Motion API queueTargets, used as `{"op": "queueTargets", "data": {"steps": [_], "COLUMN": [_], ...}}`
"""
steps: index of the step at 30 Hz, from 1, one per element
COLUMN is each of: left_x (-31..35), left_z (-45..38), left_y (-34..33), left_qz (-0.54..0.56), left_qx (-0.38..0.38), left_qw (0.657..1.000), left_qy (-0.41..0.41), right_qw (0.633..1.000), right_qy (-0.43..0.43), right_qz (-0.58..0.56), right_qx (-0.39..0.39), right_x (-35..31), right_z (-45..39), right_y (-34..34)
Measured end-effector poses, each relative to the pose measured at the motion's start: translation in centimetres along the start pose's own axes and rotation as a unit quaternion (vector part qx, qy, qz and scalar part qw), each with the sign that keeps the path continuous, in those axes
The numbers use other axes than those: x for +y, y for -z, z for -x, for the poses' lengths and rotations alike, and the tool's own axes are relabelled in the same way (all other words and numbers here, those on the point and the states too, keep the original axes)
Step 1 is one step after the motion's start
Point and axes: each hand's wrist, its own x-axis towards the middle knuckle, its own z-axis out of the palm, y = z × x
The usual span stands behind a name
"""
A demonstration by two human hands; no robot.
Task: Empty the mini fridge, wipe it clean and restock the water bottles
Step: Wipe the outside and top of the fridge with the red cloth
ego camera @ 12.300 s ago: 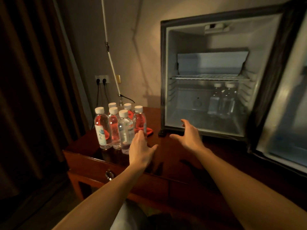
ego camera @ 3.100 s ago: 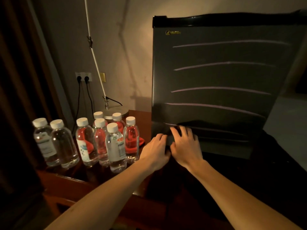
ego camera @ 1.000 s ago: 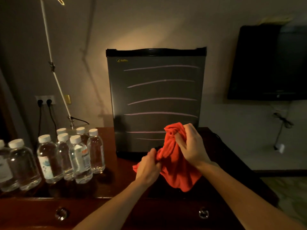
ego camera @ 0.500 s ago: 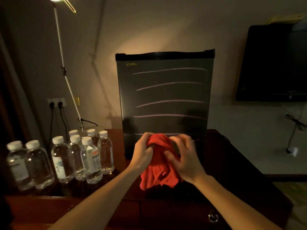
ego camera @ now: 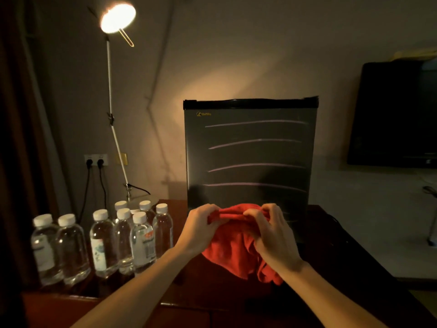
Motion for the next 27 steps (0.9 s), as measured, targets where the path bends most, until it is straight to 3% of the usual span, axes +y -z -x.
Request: {"op": "queueTargets", "data": {"steps": [4, 11, 15, 18, 20, 22, 24, 27], "left_x": [2.1, 5.0, 3.4, 0.8, -1.3, -3.3, -5.1, -7.0], "left_z": [-2.2, -4.1, -4.3, -3.7, -2.9, -1.5, 0.2, 1.6], "left_y": [0.3, 1.4, 3.1, 3.9, 3.7, 2.9, 1.5, -0.2], "left_qz": [0.056, 0.149, 0.142, 0.151, 0.131, 0.061, -0.002, -0.011], "left_qx": [0.059, 0.051, 0.05, 0.053, 0.021, -0.081, -0.177, -0.211], "left_qw": [0.997, 0.987, 0.988, 0.987, 0.989, 0.99, 0.978, 0.968], "left_qy": [0.015, -0.028, -0.026, 0.016, 0.06, 0.095, 0.11, 0.136], "right_qw": [1.0, 0.994, 0.992, 0.968, 0.934, 0.904, 0.889, 0.86], "right_qy": [0.009, -0.026, 0.005, -0.038, -0.064, -0.065, -0.07, -0.09], "right_qz": [-0.004, -0.103, -0.092, -0.141, -0.151, -0.108, -0.066, -0.028], "right_qx": [-0.023, -0.021, -0.089, -0.204, -0.318, -0.409, -0.448, -0.501], "right_x": [-1.4, -3.5, -2.9, -1.1, -0.1, 0.5, 0.7, 1.0], "right_z": [-0.3, -1.5, -1.9, -1.0, 0.6, 2.3, 3.5, 3.7], "right_y": [-0.7, -2.7, -3.9, -4.9, -6.0, -6.8, -7.1, -7.1]}}
